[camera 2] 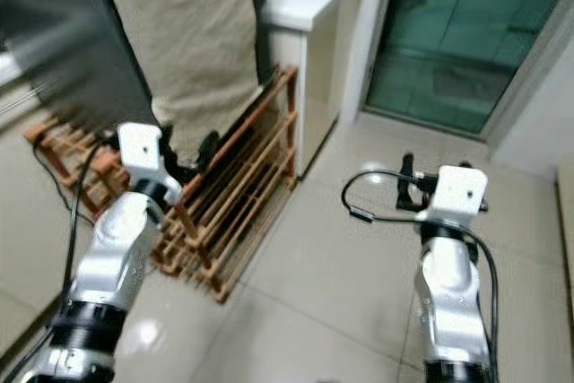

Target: Restocking fridge

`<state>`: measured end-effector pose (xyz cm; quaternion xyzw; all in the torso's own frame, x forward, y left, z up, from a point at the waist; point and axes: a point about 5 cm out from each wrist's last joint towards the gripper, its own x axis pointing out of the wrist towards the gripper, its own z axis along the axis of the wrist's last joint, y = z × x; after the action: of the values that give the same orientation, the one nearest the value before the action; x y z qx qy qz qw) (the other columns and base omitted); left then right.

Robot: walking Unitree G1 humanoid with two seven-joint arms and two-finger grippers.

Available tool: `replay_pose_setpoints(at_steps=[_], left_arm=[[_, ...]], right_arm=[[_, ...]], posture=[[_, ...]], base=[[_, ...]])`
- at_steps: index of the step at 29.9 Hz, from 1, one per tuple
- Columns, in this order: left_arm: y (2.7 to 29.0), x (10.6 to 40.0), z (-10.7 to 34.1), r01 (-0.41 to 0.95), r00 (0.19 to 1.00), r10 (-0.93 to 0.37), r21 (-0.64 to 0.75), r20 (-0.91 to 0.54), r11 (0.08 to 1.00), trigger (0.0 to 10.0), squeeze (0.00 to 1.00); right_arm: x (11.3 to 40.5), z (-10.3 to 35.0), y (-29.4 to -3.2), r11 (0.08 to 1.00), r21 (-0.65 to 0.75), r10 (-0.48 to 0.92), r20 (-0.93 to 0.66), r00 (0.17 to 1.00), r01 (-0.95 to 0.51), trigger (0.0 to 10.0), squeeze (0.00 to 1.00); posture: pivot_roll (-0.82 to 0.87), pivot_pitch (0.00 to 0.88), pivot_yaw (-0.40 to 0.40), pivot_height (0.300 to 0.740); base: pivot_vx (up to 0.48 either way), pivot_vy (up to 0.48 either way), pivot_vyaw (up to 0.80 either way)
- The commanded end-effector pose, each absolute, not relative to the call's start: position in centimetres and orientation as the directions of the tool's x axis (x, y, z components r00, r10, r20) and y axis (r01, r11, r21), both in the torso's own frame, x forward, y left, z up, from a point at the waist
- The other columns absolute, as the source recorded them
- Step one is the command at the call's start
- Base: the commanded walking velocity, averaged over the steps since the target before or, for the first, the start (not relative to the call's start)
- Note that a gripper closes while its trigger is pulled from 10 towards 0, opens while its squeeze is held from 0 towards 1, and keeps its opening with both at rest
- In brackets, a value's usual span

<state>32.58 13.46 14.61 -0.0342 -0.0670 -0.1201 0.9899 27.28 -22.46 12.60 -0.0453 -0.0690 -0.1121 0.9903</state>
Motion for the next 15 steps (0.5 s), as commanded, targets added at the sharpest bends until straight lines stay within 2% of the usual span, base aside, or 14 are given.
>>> replay_pose_setpoints(at_steps=[1,3,5,15], left_arm=[[14.5,32.7,16.1,0.21,0.957,-0.192,-0.063,0.215,0.976,10.0,0.0],[14.5,32.8,16.2,0.206,0.959,-0.188,-0.064,0.211,0.976,10.0,0.0],[14.5,32.8,16.2,0.198,0.962,-0.182,-0.06,0.206,0.978,10.0,0.0],[13.4,32.6,17.5,0.218,0.951,-0.19,-0.094,0.244,0.971,10.0,0.0]], right_arm=[[27.8,12.9,-21.0,0.979,-0.073,-0.176,0.145,0.974,0.188,10.0,0.0],[28.0,12.7,-20.6,0.984,-0.058,-0.159,0.131,0.978,0.168,10.0,0.0],[28.1,13.1,-20.1,0.986,-0.071,-0.137,0.155,0.978,0.149,10.0,0.0],[28.4,14.3,-19.5,0.984,-0.119,-0.106,0.213,0.971,0.133,10.0,0.0]], posture=[[-0.13,0.012,0.061,0.74],[-0.13,0.012,0.065,0.74],[-0.13,0.015,0.067,0.74],[-0.13,0.02,0.056,0.74]], base=[[0.0,0.48,-0.74],[0.0,0.476,-0.73],[0.0,0.0,-0.73],[0.0,0.0,0.0]])
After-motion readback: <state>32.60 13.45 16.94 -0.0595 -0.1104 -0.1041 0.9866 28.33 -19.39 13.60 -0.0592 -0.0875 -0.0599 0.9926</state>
